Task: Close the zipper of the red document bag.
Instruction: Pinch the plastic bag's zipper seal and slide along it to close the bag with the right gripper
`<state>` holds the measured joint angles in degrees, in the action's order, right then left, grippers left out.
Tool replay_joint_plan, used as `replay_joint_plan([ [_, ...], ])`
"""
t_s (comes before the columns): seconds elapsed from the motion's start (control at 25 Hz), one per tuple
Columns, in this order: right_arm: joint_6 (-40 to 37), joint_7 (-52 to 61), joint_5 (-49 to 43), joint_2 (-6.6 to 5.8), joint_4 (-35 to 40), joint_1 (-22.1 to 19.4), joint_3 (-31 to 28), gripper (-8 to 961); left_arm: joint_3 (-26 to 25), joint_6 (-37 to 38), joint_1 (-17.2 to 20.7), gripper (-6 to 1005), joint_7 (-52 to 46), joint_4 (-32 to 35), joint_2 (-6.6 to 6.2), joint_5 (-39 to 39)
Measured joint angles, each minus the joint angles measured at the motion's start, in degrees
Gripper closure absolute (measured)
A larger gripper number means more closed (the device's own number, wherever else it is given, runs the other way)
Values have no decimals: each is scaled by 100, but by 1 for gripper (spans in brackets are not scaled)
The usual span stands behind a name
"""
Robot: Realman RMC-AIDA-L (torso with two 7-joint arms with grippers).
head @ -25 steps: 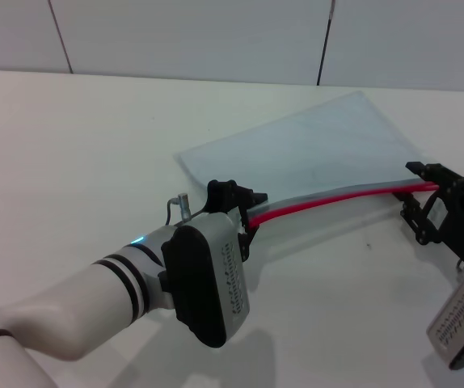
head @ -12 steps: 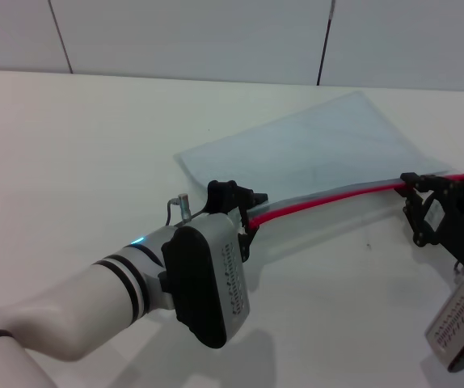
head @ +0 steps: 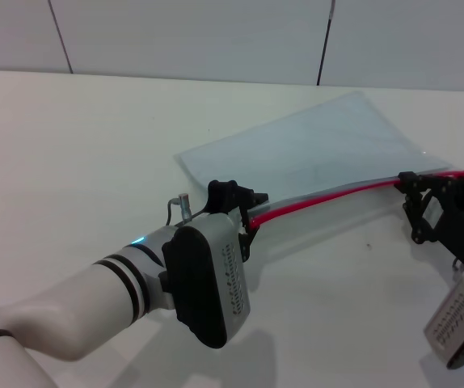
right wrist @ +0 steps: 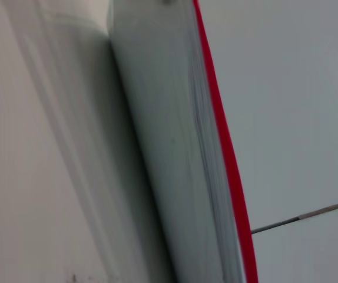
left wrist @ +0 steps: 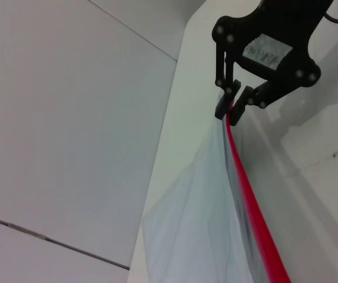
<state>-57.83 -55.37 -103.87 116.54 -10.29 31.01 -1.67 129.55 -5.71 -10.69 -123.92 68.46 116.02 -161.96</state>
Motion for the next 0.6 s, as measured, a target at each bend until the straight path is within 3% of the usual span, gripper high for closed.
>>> replay_joint_plan([
  [0.24, -1, 0, 270, -16, 316, -37, -169, 873, 0, 0, 6, 980, 0, 1, 0, -3],
  [0.6, 0, 1, 1728, -14, 871, 5, -236, 850, 8, 0, -1, 982, 0, -1, -1, 12],
])
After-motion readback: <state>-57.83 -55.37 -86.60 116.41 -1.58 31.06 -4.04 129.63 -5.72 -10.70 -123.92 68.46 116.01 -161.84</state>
